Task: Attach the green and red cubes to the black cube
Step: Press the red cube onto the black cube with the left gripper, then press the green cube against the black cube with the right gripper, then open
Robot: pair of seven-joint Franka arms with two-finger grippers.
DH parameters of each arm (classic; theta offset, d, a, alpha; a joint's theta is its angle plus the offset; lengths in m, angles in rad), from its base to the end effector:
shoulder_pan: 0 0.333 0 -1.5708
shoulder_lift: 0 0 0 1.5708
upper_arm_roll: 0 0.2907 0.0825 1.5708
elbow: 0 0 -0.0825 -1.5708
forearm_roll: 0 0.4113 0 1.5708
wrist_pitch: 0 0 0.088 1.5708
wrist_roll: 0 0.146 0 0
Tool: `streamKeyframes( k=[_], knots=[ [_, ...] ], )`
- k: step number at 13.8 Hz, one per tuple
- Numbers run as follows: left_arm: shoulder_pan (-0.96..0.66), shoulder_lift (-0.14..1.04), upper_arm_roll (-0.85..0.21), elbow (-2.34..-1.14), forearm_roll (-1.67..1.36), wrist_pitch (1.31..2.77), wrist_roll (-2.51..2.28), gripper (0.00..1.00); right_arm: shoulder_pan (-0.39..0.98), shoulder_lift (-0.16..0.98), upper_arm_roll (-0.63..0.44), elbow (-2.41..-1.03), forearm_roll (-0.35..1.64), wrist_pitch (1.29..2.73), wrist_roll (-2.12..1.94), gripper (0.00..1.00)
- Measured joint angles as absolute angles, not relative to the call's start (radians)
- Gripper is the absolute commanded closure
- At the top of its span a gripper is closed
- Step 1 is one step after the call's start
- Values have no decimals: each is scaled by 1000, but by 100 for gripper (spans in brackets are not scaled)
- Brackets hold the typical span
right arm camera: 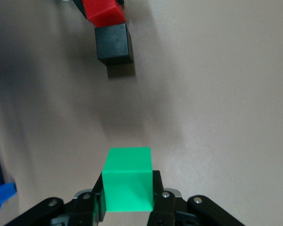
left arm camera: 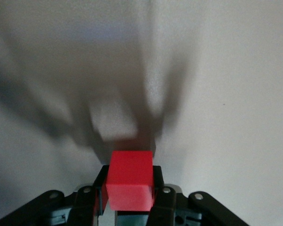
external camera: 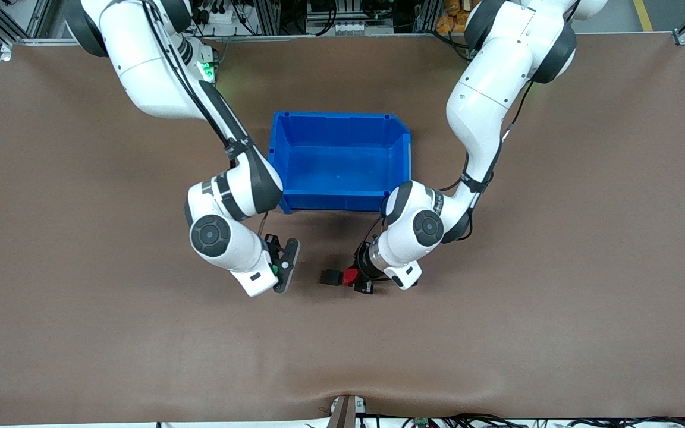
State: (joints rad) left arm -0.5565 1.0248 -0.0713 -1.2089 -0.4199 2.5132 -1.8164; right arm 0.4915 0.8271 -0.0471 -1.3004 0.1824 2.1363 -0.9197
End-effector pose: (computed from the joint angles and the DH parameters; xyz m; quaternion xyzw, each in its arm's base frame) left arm 0.6458 -0.4592 0.1120 0.7007 0.6791 -0.1155 0.1858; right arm 0.6708 0.3414 0.1777 -0.7999 -0.5971 -0.0190 0.0570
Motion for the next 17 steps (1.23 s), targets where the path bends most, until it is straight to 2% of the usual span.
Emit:
streamKeyframes(
  k=[8,10,12,13,15,16,17],
  knots=[
    [-561,1025,-82,-1207,-420,2513,-1871,95,555,915,-48,-1243,179,2224,-751,100],
    [-561,1025,-81,-1206,-420,2513,-1871,85,561,952,-48,-1217,179,2259,-727,100],
    [-565,1026,-82,-1207,-420,2513,-1870,80,571,989,-48,-1178,179,2271,-707,100],
    [-568,1028,-82,-1207,-420,2513,-1866,67,576,1005,-48,-1157,175,2279,-703,100],
    [-572,1030,-82,-1207,-420,2513,-1862,19,588,1021,-49,-1133,131,2310,-701,100],
    [-572,1030,-82,-1207,-420,2513,-1854,2,593,1024,-49,-1129,106,2317,-699,100],
    [-572,1030,-82,-1207,-420,2513,-1845,0,598,1026,-49,-1126,88,2320,-699,100]
  ],
)
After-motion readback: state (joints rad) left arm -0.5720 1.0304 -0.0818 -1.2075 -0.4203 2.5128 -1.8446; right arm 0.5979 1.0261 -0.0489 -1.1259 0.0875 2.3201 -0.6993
